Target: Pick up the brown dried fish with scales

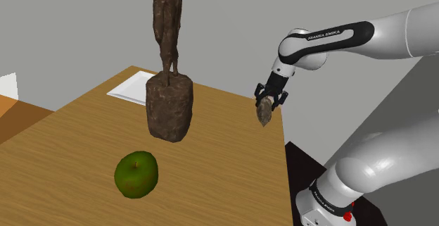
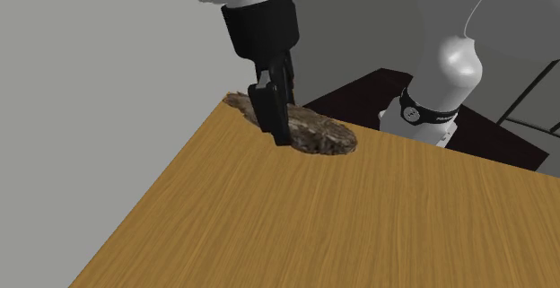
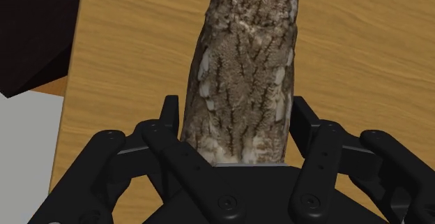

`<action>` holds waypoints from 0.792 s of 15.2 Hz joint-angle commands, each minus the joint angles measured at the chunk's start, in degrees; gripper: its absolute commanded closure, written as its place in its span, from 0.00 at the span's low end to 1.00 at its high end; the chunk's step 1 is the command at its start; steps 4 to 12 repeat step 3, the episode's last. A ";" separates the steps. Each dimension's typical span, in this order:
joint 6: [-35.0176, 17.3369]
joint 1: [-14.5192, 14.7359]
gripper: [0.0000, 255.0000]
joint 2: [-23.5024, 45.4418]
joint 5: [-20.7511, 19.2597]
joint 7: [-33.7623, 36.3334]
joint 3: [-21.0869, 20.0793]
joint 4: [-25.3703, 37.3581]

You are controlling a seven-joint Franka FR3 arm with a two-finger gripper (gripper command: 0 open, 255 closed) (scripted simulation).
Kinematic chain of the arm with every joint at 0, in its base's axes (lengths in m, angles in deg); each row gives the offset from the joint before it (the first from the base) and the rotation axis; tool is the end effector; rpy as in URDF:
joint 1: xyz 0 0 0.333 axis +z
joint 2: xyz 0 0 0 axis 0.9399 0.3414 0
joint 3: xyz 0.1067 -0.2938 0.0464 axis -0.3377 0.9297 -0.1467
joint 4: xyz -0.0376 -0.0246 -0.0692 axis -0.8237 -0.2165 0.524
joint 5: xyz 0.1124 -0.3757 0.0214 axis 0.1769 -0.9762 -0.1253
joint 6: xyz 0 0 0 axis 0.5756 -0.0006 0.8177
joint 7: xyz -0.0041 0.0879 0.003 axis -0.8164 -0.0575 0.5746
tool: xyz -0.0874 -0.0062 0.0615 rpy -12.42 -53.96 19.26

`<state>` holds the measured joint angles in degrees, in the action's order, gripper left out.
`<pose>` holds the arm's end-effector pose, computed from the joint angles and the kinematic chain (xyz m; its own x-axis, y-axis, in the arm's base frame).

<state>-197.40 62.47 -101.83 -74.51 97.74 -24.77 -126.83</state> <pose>0.3925 -0.0898 0.3877 0.7602 -0.6094 -0.2250 -0.6458 -0.7465 -0.1601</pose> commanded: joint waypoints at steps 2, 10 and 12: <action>1.86 -0.08 1.00 -0.97 -0.29 0.56 -0.08 0.96; 1.86 -0.08 1.00 -0.96 -0.29 0.55 -0.08 0.96; 1.86 -0.08 1.00 -0.96 -0.29 0.55 -0.08 0.96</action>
